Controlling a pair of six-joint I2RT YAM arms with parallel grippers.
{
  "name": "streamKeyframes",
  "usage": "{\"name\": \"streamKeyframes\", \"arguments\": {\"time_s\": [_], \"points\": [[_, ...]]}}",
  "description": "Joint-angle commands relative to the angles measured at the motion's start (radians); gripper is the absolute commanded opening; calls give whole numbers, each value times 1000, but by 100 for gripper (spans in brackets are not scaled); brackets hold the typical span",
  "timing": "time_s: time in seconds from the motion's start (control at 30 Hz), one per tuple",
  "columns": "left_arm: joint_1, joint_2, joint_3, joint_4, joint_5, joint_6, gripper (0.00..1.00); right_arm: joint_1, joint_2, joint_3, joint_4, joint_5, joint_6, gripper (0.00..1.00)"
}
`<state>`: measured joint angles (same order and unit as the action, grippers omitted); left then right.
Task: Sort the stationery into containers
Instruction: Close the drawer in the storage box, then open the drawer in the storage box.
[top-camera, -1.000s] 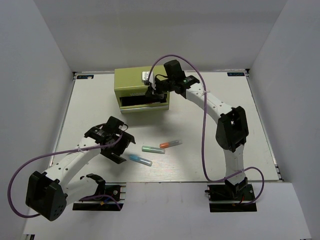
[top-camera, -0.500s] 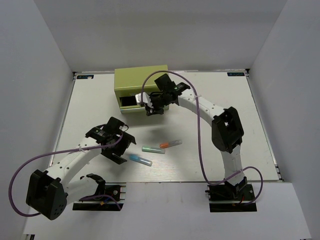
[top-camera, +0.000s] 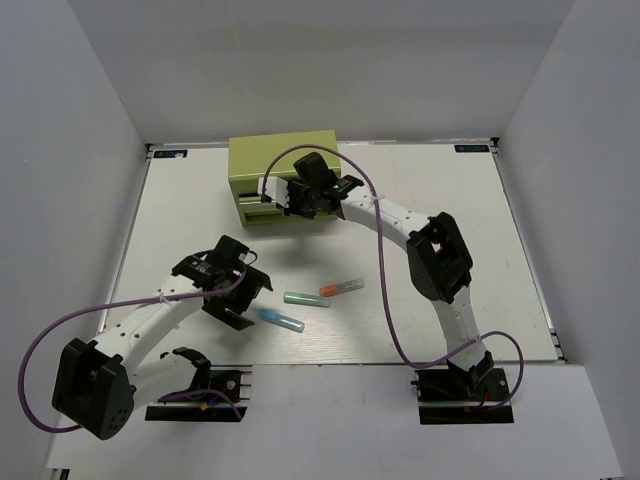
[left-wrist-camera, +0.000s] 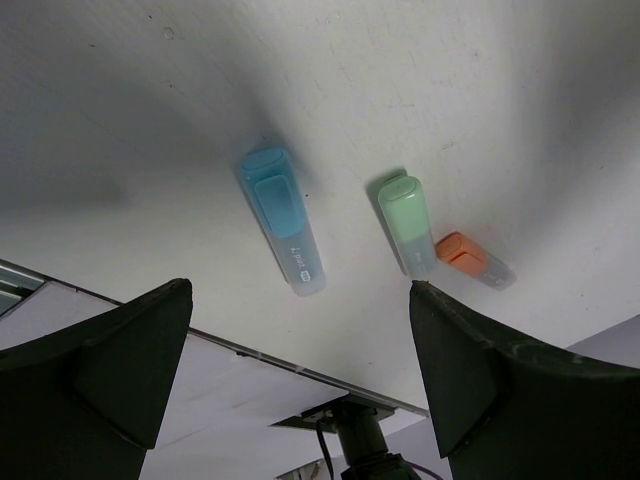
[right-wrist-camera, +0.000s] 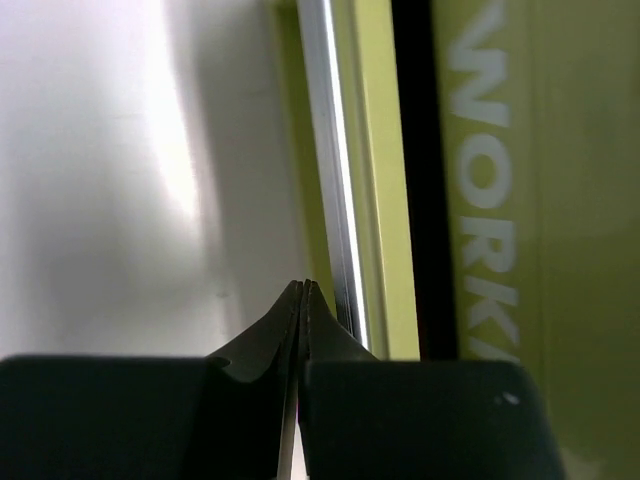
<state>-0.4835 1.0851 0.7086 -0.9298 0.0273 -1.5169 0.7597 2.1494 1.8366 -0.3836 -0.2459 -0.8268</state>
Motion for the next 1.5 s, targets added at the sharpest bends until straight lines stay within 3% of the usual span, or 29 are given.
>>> {"name": "streamKeyframes", "arguments": {"time_s": [0.0, 0.3, 0.53, 0.6, 0.73, 0.8, 0.83, 0.87, 0.93, 0.97, 1.0, 1.03, 1.1, 1.2, 1.23, 1.47], "points": [[3, -5, -9, 23, 10, -6, 100, 0, 17, 36, 138, 152, 40, 0], [3, -106, -47, 228, -29, 27, 100, 1, 49, 58, 190, 278, 57, 0], [3, -194, -132, 440, -101, 83, 100, -8, 1, 26, 175, 257, 52, 0], [3, -205, -156, 505, -112, 83, 100, -8, -19, -3, 170, 218, 37, 0], [13, -173, -205, 728, -132, 92, 100, -29, -153, -16, 13, -82, 29, 0], [13, -146, -240, 822, -132, 92, 100, -39, -219, -131, 46, -153, 61, 0], [22, -131, -253, 873, -132, 92, 98, -43, -341, -175, 86, -167, 92, 0], [22, -116, -268, 985, -132, 92, 95, -43, -382, -219, 233, -149, 103, 16], [33, -51, -310, 1112, -121, 92, 83, -45, -488, -345, 313, -124, 129, 45], [42, -25, -320, 1226, -109, 92, 78, -46, -500, -359, 357, -86, 132, 69], [42, 7, -330, 1275, -93, 92, 73, -54, -505, -356, 356, -75, 138, 74], [52, 72, -330, 1314, -84, 83, 65, -57, -494, -326, 330, -69, 141, 76], [62, 140, -321, 1423, -69, 83, 60, -80, -470, -295, 301, -62, 144, 78], [74, 269, -279, 1546, -59, 72, 60, -98, -427, -272, 307, -69, 137, 79], [85, 298, -268, 1569, -59, 72, 65, -103, -412, -261, 305, -69, 134, 79], [105, 493, -204, 1764, -122, 54, 72, -137, -176, 65, 125, -112, 147, 78]]}}
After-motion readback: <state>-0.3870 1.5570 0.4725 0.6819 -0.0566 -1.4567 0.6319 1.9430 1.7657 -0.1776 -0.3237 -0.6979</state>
